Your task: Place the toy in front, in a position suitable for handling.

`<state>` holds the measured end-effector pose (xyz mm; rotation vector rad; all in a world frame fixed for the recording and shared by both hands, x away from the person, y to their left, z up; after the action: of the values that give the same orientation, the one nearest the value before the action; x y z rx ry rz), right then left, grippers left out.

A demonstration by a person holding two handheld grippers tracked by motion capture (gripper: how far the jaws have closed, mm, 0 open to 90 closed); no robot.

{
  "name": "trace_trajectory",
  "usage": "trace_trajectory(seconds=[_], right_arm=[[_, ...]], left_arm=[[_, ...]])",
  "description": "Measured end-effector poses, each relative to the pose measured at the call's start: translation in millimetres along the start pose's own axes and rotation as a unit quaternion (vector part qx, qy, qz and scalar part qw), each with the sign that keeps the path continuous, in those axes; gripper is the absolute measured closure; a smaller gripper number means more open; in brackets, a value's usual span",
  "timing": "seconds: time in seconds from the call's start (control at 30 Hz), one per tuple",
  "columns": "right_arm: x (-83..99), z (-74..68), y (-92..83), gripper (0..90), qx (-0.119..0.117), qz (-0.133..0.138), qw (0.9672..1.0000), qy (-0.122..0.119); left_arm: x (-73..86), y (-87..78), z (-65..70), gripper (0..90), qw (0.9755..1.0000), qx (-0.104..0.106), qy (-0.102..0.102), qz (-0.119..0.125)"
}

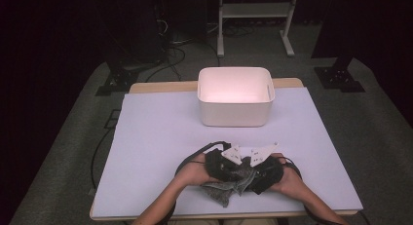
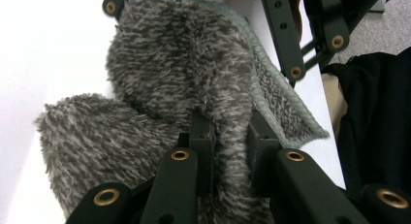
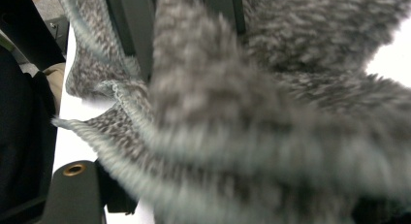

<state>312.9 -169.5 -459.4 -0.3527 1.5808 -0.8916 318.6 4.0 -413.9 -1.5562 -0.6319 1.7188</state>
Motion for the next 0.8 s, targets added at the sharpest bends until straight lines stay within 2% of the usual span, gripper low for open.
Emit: trace_trajectory(seconds=[0.27,0.47,0.57,0.8], right_arm=[[2.6,0.4,2.0,23.7,0.003,-0.005,1.0,-0.006],[1.8,-0.3,2.3,24.0,0.003,-0.007,1.0,-0.005],[2.6,0.3,1.9,24.0,0.002,-0.006,1.0,-0.005],[2.9,0.5,2.2,23.9,0.002,-0.005,1.0,-0.007]], left_arm=[[2.0,1.5,-3.1,77.2,0.9998,0.008,-0.007,0.015],[9.1,-10.8,-1.4,77.1,0.9998,-0.005,-0.014,0.013],[20.6,-20.7,-2.1,77.1,0.9995,-0.015,-0.025,0.009],[50.8,-40.8,-1.2,77.1,0.9975,-0.034,-0.059,0.022]])
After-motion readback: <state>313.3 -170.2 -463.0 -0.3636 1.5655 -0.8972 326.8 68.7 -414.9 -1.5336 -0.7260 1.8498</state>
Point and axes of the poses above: each handheld gripper's, and its own axes: y roughly forward along the jaws, x roughly out of its underside, z roughly to its right, the point moved 1 cm from there along y, roughly forward along the jaws, and after that the axes turned 9 degrees about x, right-handed, at the moved point
